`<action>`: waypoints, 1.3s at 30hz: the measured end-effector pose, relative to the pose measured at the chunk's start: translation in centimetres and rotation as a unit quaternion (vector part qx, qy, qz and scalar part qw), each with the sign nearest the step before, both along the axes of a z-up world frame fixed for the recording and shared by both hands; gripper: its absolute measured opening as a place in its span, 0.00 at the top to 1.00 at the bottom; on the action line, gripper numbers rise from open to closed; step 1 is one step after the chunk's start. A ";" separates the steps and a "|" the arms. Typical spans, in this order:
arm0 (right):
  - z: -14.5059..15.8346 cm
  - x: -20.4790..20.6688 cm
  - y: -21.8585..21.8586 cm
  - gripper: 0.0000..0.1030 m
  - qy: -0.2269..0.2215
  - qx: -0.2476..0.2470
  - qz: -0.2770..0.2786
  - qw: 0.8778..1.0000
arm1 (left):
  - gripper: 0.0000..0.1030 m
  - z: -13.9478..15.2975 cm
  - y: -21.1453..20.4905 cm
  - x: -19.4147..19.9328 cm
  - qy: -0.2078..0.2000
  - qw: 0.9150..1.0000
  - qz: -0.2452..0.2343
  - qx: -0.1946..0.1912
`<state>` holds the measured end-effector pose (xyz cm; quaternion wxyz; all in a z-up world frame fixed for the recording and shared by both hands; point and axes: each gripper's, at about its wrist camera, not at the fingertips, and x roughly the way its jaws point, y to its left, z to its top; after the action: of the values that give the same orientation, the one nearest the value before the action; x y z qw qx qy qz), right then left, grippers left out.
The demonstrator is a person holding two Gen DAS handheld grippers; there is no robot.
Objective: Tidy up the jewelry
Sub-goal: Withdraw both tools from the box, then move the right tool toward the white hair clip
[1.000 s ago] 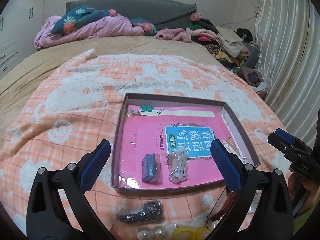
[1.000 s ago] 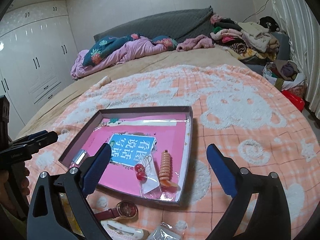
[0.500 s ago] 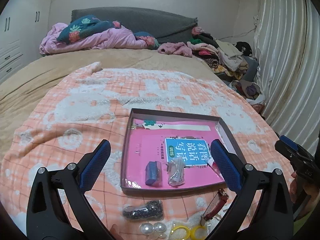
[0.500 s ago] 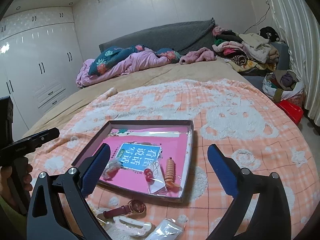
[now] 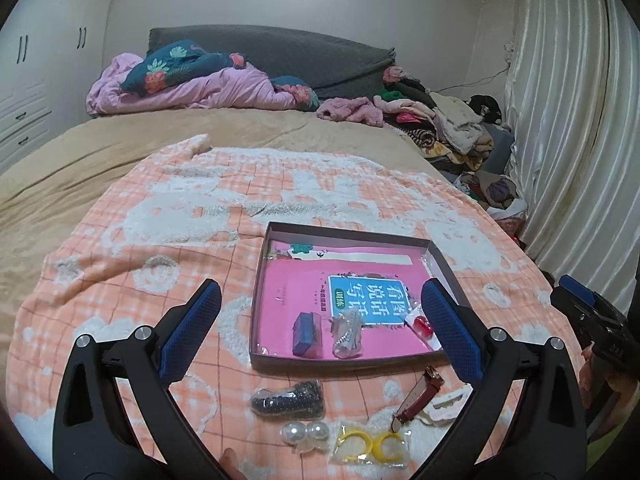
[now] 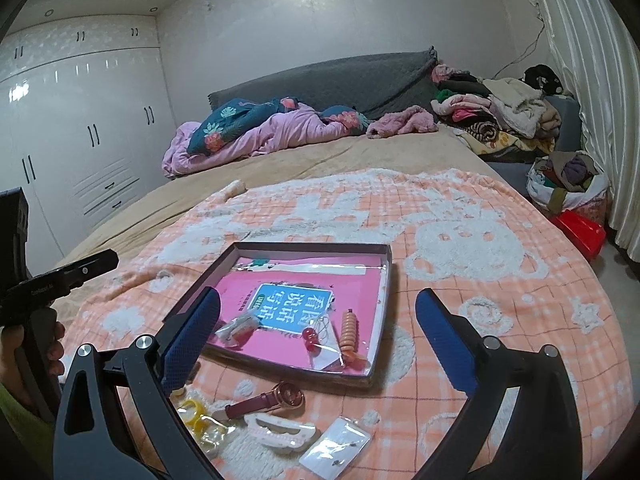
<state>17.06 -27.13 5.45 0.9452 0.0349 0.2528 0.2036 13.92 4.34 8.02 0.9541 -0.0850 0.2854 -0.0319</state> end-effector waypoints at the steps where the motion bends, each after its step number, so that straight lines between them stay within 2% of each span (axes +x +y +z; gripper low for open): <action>1: 0.1 -0.2 0.1 0.05 -0.001 -0.001 0.001 1.000 | 0.09 0.1 -0.1 -0.2 -0.002 1.000 0.000 0.002; 13: 0.8 -2.7 0.5 0.05 -0.010 -0.012 0.019 1.000 | 0.09 -0.4 -1.6 -2.6 0.007 0.999 -0.010 0.031; 25: 1.1 -4.4 1.3 0.05 -0.012 -0.023 0.036 0.999 | 0.09 -1.2 -2.1 -4.6 0.022 0.999 -0.012 0.044; 39: -0.2 -5.6 2.4 0.05 0.008 -0.042 0.056 0.998 | 0.09 -2.9 -2.2 -6.3 0.049 0.997 -0.012 0.058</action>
<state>11.46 -24.72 5.23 0.9309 -0.0175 0.2704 0.2449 7.60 2.15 5.13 0.9420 -0.0273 0.3337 -0.0228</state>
